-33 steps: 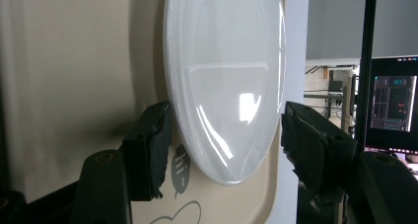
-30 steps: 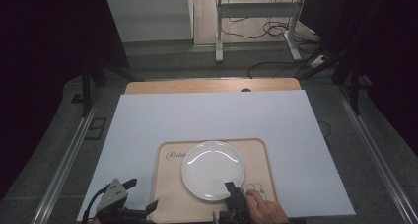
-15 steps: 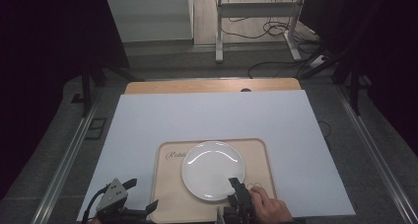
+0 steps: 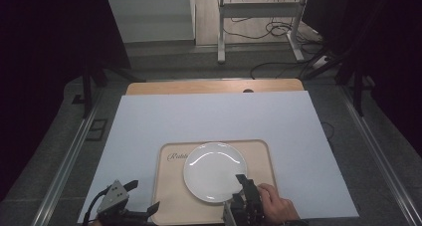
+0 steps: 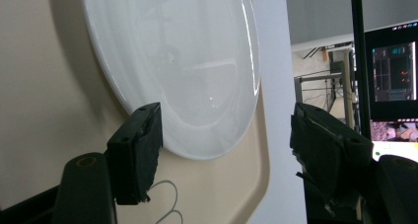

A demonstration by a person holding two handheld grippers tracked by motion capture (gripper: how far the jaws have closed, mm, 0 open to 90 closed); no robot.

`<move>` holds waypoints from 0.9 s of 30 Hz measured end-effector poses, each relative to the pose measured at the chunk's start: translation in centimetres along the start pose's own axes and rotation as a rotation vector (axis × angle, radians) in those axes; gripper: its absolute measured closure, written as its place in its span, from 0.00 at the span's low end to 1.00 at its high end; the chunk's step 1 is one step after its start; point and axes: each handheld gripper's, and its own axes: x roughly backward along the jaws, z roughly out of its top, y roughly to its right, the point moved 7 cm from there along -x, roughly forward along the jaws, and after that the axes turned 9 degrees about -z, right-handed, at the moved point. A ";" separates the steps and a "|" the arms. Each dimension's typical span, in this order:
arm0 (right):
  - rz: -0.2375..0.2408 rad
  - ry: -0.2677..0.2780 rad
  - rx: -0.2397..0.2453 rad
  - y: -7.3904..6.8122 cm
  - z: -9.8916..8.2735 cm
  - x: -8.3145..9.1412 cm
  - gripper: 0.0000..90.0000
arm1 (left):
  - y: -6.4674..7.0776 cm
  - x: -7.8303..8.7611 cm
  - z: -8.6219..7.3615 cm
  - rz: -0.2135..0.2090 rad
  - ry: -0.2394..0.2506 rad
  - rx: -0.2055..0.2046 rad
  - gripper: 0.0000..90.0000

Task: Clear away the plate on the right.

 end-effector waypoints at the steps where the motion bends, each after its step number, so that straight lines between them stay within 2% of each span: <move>1: 0.002 -0.003 0.000 0.1 -0.1 0.0 0.30 | 0.0 0.0 0.0 0.000 0.000 0.000 0.03; 14: 0.046 -0.011 -0.096 0.8 -1.2 -0.5 0.27 | 0.0 0.0 0.0 -0.001 0.001 -0.001 0.03; 27: 0.091 -0.014 -0.228 1.5 -2.0 -0.8 0.24 | 0.0 0.0 0.0 -0.002 -0.001 -0.002 0.03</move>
